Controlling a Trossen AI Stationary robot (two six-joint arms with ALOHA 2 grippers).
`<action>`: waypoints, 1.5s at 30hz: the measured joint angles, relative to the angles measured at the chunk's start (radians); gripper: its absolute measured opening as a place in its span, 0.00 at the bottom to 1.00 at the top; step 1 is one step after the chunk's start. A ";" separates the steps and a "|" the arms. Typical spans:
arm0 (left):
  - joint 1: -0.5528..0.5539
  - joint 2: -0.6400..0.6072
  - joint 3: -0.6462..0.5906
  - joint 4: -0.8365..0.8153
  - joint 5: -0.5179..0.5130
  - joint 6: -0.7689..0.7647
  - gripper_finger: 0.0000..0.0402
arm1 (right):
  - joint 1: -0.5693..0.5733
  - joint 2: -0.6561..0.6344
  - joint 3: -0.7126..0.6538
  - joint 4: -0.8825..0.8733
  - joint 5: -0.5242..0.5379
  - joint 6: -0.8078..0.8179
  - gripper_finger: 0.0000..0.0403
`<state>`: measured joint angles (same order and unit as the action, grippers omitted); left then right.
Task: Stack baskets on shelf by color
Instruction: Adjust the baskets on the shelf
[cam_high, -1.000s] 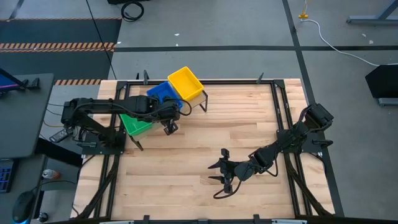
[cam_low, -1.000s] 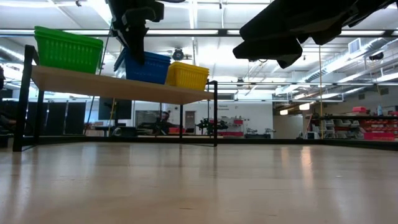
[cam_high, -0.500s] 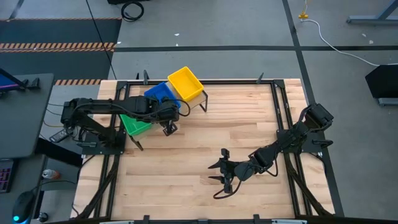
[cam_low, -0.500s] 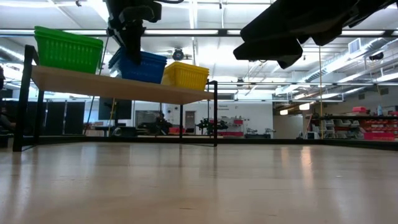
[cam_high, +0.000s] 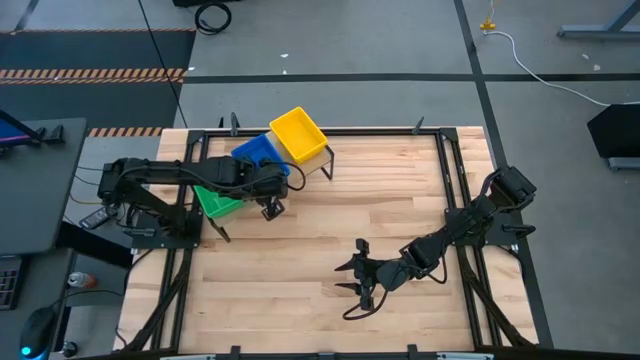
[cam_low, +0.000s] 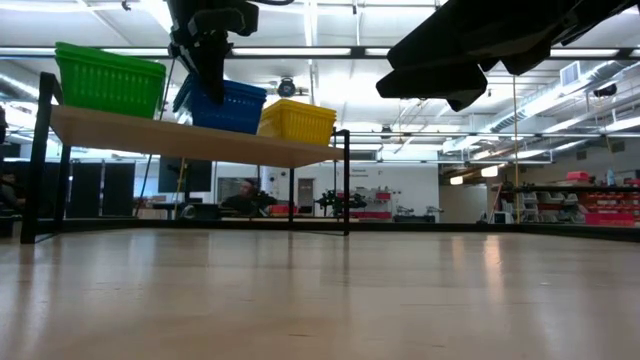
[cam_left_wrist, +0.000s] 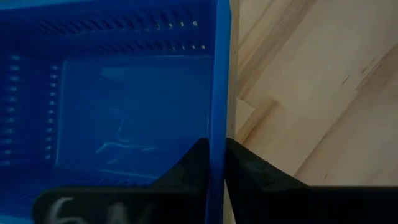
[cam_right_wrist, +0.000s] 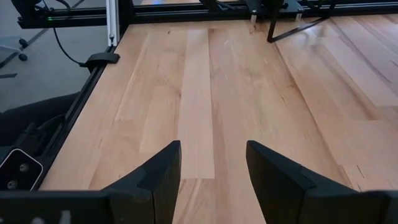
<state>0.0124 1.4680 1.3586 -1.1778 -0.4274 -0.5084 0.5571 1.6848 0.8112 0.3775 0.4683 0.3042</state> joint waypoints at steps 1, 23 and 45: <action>0.000 0.000 0.000 0.000 0.000 0.000 0.14 | 0.000 0.000 0.000 0.000 0.000 0.000 0.47; -0.028 -0.002 0.076 0.000 -0.005 0.034 0.25 | 0.000 0.000 0.000 -0.008 0.000 0.000 0.47; -0.124 0.004 0.205 -0.053 -0.022 0.051 0.24 | 0.000 0.000 0.000 -0.015 0.000 0.008 0.47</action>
<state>-0.1112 1.4719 1.5635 -1.2309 -0.4497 -0.4577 0.5575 1.6848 0.8112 0.3629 0.4683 0.3122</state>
